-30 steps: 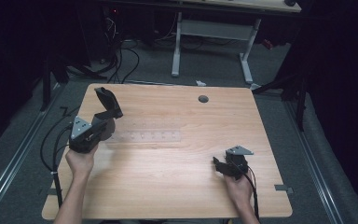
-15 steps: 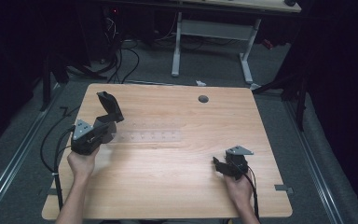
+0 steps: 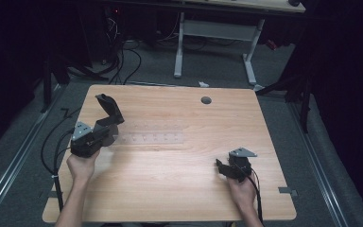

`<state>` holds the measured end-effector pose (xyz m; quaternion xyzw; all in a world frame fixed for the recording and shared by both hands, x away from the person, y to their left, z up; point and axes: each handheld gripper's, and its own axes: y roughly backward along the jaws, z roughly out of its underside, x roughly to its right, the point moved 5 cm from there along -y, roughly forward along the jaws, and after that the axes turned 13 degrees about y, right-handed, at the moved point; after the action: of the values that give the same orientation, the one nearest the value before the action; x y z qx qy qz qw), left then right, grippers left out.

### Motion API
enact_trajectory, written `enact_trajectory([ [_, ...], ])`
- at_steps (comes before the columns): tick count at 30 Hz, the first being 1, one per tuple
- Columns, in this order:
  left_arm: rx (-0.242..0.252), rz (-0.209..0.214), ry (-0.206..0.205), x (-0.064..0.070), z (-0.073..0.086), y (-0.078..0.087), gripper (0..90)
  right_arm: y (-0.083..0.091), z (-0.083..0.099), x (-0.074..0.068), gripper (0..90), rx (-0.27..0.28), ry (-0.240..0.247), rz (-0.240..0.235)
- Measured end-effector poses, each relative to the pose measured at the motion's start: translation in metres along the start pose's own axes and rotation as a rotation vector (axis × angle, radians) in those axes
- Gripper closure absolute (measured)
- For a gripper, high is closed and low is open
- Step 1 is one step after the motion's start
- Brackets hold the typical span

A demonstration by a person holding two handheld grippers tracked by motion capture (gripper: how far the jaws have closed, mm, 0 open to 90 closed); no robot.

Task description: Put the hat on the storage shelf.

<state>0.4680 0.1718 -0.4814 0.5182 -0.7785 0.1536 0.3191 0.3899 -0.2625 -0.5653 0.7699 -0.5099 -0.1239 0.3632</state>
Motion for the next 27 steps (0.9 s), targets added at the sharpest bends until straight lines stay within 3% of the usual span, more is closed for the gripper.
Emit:
enact_trajectory([
  [7, -0.014, -0.016, 0.005, -0.001, -0.001, 0.002, 75.0, 0.000, 0.000, 0.000, 38.6, 0.000, 0.000, 0.000],
  [11, -0.003, -0.041, 0.019, -0.003, -0.004, 0.006, 56.9, 0.000, 0.000, 0.000, 38.6, 0.000, 0.000, 0.000],
  [14, -0.010, -0.056, 0.037, -0.005, -0.003, 0.012, 50.7, 0.000, 0.000, 0.000, 38.6, 0.000, 0.000, 0.000],
  [20, -0.023, -0.061, 0.068, -0.006, 0.001, 0.028, 45.7, 0.000, 0.000, 0.000, 38.6, 0.000, 0.000, 0.000],
  [27, -0.043, -0.064, 0.090, -0.005, 0.016, 0.046, 42.7, 0.000, 0.000, 0.000, 38.5, 0.000, 0.000, 0.000],
])
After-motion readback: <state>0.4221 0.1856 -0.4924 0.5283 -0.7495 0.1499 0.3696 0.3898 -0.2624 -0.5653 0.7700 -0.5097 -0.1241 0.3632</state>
